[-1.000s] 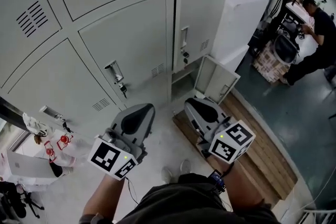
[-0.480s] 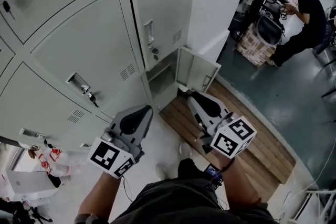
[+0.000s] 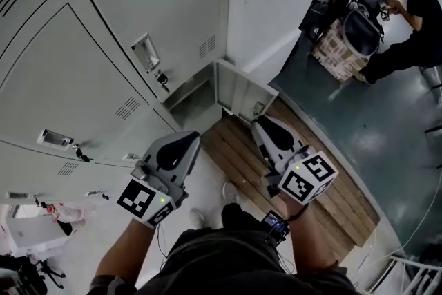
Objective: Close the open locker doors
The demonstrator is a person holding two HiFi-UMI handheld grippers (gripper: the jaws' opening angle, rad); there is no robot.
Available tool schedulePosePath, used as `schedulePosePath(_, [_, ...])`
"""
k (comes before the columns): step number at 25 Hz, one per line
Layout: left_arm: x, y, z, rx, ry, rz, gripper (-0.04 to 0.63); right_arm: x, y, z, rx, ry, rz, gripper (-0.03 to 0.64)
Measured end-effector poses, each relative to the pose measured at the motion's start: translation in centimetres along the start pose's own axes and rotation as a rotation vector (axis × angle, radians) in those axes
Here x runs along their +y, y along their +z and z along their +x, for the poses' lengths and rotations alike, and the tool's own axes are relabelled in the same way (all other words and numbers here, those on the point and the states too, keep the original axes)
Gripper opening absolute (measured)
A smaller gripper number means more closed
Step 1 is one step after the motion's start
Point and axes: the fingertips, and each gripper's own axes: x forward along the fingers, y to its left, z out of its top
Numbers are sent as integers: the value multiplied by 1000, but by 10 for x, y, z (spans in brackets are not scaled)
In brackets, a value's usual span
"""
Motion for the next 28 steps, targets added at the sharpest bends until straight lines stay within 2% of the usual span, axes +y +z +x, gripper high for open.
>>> schedulePosePath(9, [-6,-9,80,-5,7,-21,9,-103,-13,8,71,-14,24,54])
schedulePosePath(13, [-1,-23,104,37,18,-21,9,-137,-23,15,103,-25,35,72])
schedulePosePath(20, [5,-44,144,101,5,-39,9,-181,-36,24,117,-56,53,87])
schedulePosePath(28, [7,-63,179,142,-22,-53,9,-210,-58,33,165,-69,58,92])
